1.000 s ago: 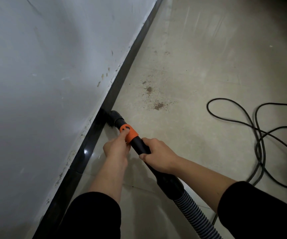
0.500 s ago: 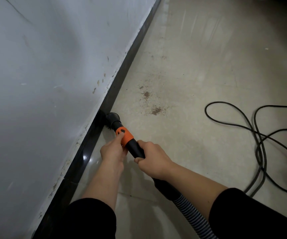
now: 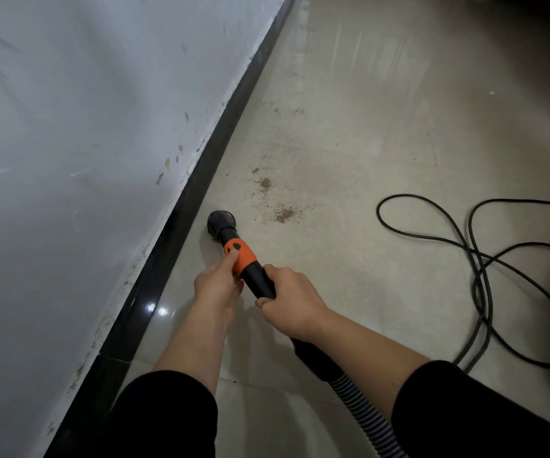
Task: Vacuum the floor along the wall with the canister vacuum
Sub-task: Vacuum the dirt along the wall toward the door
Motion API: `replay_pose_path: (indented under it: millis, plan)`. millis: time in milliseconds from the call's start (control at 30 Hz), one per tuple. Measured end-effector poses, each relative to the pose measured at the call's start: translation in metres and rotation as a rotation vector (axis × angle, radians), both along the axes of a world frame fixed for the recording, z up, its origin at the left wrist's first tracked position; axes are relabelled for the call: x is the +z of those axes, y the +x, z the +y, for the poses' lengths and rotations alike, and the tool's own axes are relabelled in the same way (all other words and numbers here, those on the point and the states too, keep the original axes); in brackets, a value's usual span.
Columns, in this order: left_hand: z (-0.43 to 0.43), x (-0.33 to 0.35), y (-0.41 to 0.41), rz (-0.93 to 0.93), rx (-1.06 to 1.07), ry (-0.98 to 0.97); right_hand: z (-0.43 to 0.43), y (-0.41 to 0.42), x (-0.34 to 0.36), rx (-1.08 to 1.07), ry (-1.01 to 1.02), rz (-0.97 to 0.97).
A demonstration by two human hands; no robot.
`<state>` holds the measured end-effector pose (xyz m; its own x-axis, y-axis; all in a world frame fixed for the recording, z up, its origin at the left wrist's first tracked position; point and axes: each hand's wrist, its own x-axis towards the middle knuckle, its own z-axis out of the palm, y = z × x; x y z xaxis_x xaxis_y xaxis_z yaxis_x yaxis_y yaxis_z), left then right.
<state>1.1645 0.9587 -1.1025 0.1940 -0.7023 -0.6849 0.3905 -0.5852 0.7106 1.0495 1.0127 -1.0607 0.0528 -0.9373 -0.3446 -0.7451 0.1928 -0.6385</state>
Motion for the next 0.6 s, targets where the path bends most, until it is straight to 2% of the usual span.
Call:
replay_pose_path:
  millis: [600]
  plan:
    - [0.001,0.002,-0.045,0.004,-0.081,0.018,0.011,-0.039,0.003,-0.067,0.016,0.048]
